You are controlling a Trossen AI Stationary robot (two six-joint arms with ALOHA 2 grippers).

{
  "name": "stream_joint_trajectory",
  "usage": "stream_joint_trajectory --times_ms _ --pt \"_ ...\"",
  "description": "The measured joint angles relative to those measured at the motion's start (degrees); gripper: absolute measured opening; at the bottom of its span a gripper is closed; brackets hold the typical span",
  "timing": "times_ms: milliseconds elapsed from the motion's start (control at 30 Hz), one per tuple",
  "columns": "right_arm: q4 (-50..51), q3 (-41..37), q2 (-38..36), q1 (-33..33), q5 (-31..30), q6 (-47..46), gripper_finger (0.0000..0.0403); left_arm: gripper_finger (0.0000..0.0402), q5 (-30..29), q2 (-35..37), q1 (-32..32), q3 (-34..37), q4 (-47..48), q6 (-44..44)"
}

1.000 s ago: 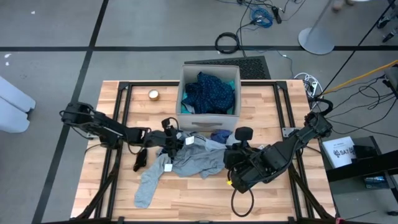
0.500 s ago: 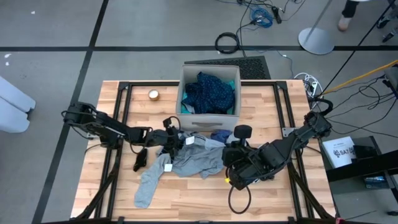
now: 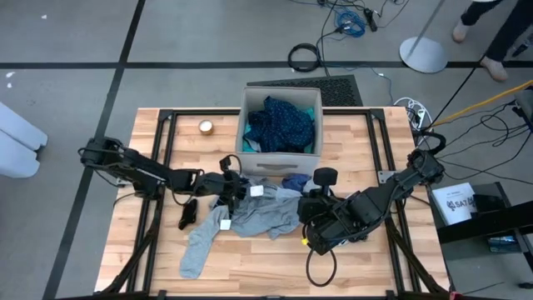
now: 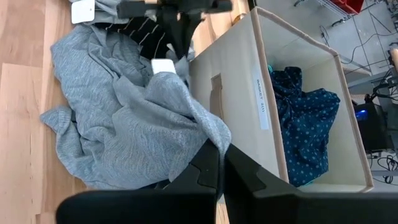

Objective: Sort clothes
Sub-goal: Put the gray shirt into the laundry organizer

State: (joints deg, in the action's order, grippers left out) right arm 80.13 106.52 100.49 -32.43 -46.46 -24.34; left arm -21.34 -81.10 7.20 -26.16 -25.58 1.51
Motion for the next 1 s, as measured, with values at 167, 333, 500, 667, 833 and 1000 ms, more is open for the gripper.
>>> stream_joint_trajectory --times_ms 167,333,500,667,833,1000 --pt "2.0 0.0 0.0 -1.5 -0.1 -0.4 0.0000 0.0004 -2.0 8.2 2.9 -3.6 2.5 3.6" --pt "5.4 0.0 -0.5 -2.5 -4.0 -0.7 0.0000 0.0003 -2.5 17.3 6.0 -5.3 2.6 7.2" --pt "5.8 0.0 -4.4 -2.5 -11.1 0.0 0.0000 0.0003 -2.7 24.6 7.2 -7.5 2.7 9.4" --pt "1.8 0.0 -8.8 -2.4 -19.4 0.4 0.0000 0.0002 -2.7 29.9 7.2 -10.4 2.6 11.2" --pt "-7.9 0.0 -13.0 -2.1 -29.2 6.9 0.0000 0.0002 -2.7 32.6 7.1 -14.8 2.0 12.7" --pt "-22.0 0.0 -16.6 -1.0 -31.5 20.9 0.0000 0.0002 -2.7 33.0 7.0 -20.9 2.0 13.0"
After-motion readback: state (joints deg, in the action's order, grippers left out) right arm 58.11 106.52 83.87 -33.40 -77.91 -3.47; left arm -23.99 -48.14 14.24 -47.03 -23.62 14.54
